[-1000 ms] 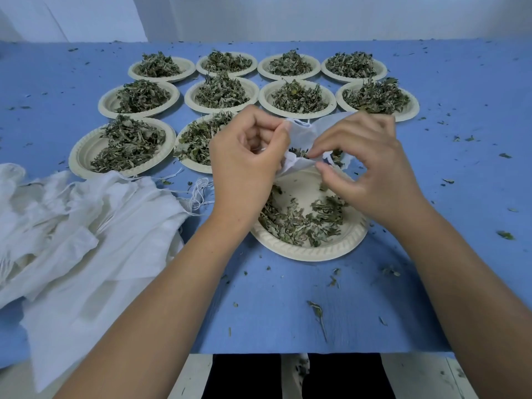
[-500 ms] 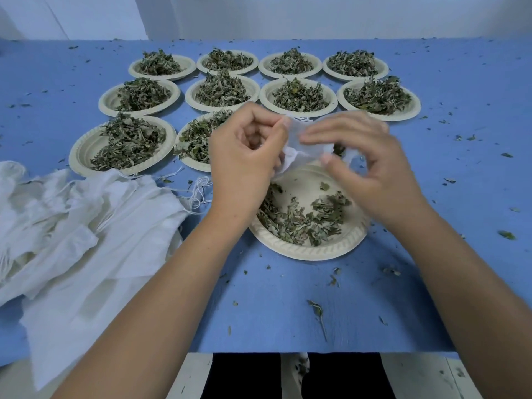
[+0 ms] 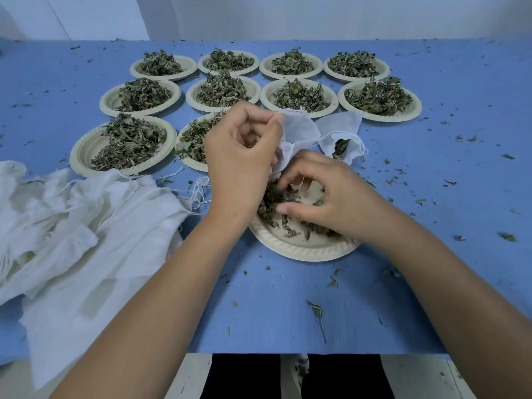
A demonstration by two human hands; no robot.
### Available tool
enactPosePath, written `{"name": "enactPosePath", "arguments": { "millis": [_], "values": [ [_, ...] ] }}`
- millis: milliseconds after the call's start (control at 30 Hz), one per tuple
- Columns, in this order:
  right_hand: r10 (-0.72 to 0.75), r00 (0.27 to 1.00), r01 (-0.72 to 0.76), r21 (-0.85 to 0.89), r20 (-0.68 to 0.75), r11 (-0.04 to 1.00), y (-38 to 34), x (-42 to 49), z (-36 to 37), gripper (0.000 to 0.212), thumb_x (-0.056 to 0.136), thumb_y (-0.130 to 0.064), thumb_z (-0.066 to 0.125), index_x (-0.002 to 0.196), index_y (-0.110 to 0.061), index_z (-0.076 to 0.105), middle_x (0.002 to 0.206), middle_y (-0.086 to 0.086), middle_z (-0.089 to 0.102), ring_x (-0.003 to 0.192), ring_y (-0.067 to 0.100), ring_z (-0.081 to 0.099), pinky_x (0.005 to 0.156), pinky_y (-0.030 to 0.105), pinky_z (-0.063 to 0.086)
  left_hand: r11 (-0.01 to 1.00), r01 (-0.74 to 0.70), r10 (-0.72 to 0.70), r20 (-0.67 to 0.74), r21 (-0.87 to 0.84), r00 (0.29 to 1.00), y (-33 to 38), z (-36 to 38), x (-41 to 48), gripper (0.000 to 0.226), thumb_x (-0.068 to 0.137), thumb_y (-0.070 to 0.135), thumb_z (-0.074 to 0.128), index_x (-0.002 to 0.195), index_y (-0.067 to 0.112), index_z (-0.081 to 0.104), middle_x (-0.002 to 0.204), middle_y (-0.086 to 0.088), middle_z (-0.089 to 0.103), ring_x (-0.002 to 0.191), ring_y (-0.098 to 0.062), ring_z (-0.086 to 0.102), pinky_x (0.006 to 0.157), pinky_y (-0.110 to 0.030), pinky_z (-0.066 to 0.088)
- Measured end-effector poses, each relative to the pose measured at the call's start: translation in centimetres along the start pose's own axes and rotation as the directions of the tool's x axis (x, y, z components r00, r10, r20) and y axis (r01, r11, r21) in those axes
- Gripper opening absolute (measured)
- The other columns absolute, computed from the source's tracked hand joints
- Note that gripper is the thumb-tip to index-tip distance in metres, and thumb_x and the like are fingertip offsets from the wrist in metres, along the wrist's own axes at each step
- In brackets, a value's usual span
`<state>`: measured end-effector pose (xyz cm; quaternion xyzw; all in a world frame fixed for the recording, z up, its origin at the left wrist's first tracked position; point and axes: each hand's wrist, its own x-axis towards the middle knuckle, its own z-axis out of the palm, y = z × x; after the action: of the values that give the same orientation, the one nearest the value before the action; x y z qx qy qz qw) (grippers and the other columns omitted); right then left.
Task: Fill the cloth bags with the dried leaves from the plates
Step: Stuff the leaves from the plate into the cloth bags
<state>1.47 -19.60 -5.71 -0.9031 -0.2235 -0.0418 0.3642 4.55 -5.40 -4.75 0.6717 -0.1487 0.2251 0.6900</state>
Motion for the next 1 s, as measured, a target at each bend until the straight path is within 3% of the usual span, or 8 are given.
{"name": "enactPosePath", "arguments": {
  "millis": [67,133,300,467,567,667,800,1000],
  "values": [
    [0.033,0.996,-0.022,-0.13,0.083,0.991,0.2,0.1,0.2,0.05,0.076,-0.04,0.074,0.119,-0.021,0.058,0.122,-0.008,0.05,0.115,0.009,0.04,0.098,0.022,0.033,1.0,0.002,-0.002,0.003,0.002,1.0,0.0,0.0,0.0,0.015,0.09,0.005,0.064,0.077,0.013,0.062,0.054,0.009,0.056,0.043,-0.007,0.05,0.044,-0.018,0.04],
    [0.011,0.982,0.024,-0.184,0.188,0.983,0.1,0.1,0.7,0.059,0.078,-0.035,0.075,0.131,-0.023,0.052,0.134,-0.004,0.045,0.124,0.011,0.034,0.105,0.02,0.027,1.0,0.003,-0.003,0.005,0.004,1.0,0.0,0.1,-0.1,0.016,0.09,0.005,0.064,0.077,0.014,0.062,0.054,0.009,0.056,0.043,-0.006,0.05,0.044,-0.018,0.041],
    [-0.119,0.959,0.144,-0.081,0.256,0.986,-0.5,0.1,1.6,0.047,0.077,-0.014,0.077,0.122,-0.016,0.062,0.12,-0.007,0.05,0.106,-0.006,0.037,0.096,0.0,0.024,1.0,-0.001,0.001,-0.01,-0.012,1.0,0.0,0.0,0.1,0.018,0.091,0.005,0.064,0.076,0.015,0.061,0.053,0.01,0.056,0.043,-0.005,0.05,0.043,-0.017,0.04],
    [-0.151,0.969,0.17,-0.085,0.196,0.982,-0.5,0.3,1.6,0.02,0.075,-0.008,0.078,0.095,-0.008,0.072,0.103,0.003,0.065,0.099,0.017,0.059,0.09,0.035,0.045,1.0,0.014,-0.015,-0.026,-0.027,1.0,-0.2,0.0,0.2,0.018,0.09,0.005,0.064,0.075,0.014,0.061,0.053,0.01,0.056,0.043,-0.006,0.05,0.043,-0.017,0.04],
    [-0.123,0.981,0.14,-0.108,0.151,0.984,-0.3,0.2,1.1,0.017,0.076,-0.006,0.076,0.092,-0.009,0.072,0.099,0.001,0.065,0.096,0.016,0.059,0.089,0.036,0.045,0.999,0.022,-0.023,-0.029,-0.028,0.999,-0.1,-0.1,0.2,0.018,0.091,0.006,0.064,0.075,0.013,0.061,0.053,0.009,0.055,0.042,-0.007,0.049,0.043,-0.018,0.04],
    [-0.108,0.986,0.12,-0.088,0.13,0.989,-0.3,0.0,0.6,0.031,0.076,-0.011,0.077,0.105,-0.016,0.067,0.112,-0.005,0.059,0.109,0.011,0.052,0.098,0.029,0.039,0.999,0.029,-0.031,-0.056,-0.036,0.998,0.0,-0.2,0.4,0.018,0.091,0.007,0.064,0.074,0.014,0.06,0.051,0.006,0.054,0.041,-0.008,0.048,0.043,-0.019,0.039],
    [-0.137,0.949,0.18,-0.132,0.285,0.975,-0.6,-0.2,1.1,0.042,0.079,-0.019,0.074,0.119,-0.023,0.062,0.122,-0.008,0.053,0.118,0.014,0.043,0.099,0.036,0.039,0.997,0.05,-0.055,-0.083,-0.063,0.995,0.0,-0.2,0.5,0.02,0.092,0.005,0.063,0.073,0.013,0.059,0.049,0.007,0.052,0.039,-0.007,0.046,0.041,-0.019,0.039],
    [-0.189,0.937,0.217,-0.068,0.292,0.974,-0.3,0.0,1.3,0.021,0.079,-0.009,0.075,0.098,-0.016,0.072,0.104,-0.002,0.065,0.105,0.015,0.053,0.093,0.033,0.042,0.996,0.066,-0.072,-0.089,-0.068,0.993,0.1,-0.3,0.6,0.018,0.091,0.006,0.064,0.074,0.012,0.06,0.052,0.002,0.053,0.04,-0.007,0.047,0.041,-0.021,0.039]
  ]
}}
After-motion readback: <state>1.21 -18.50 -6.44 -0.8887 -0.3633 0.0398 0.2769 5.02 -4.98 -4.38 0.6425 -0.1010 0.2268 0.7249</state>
